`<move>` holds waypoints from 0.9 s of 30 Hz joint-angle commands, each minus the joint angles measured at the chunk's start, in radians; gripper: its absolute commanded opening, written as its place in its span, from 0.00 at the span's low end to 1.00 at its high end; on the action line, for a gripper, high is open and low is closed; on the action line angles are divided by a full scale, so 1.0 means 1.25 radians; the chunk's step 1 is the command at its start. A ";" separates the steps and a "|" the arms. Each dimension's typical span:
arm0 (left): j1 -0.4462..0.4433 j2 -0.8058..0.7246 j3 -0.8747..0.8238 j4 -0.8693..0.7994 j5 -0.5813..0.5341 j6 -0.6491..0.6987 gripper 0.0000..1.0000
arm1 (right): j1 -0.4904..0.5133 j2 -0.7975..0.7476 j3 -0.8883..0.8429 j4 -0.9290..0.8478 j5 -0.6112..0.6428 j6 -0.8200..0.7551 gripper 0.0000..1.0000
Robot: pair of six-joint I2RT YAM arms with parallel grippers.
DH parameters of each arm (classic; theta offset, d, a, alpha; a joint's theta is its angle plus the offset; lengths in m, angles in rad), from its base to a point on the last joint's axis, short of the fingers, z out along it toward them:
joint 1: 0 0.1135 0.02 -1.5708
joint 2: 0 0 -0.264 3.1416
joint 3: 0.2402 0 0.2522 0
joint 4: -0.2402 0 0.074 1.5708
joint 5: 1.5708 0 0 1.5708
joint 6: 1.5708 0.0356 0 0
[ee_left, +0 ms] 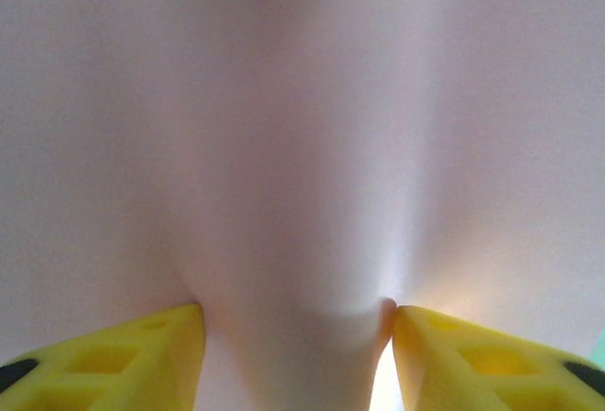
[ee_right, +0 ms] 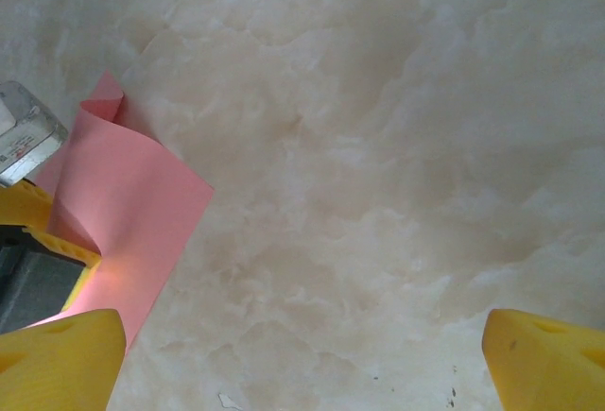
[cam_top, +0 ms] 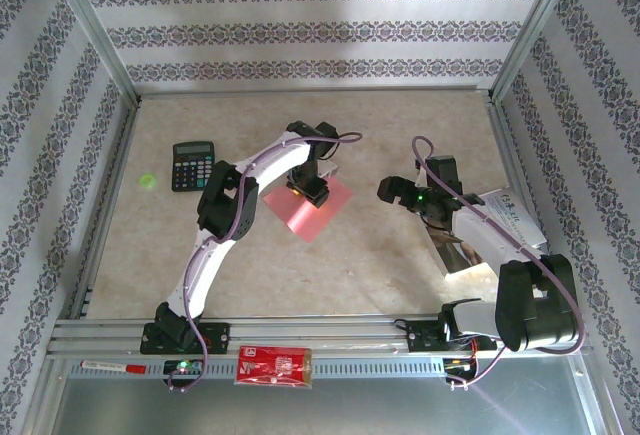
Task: Fold a paper plane with a square sheet of paper (pick it up from the middle)
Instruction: First fold the square sheet of paper in half at the center of the table.
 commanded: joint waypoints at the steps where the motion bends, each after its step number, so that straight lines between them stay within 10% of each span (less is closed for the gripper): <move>1: -0.001 -0.062 -0.059 0.059 0.104 -0.044 0.45 | -0.006 0.006 -0.002 0.003 -0.018 0.005 0.97; 10: 0.030 -0.439 -0.530 0.669 0.547 -0.467 0.32 | -0.005 -0.077 0.087 -0.154 -0.106 -0.079 0.97; 19: 0.022 -0.508 -0.831 1.233 0.630 -0.870 0.29 | -0.006 -0.152 0.112 -0.230 -0.154 -0.105 0.96; 27: 0.033 -0.448 -0.829 1.007 0.551 -0.716 0.28 | 0.060 -0.085 0.084 -0.177 -0.216 -0.059 0.88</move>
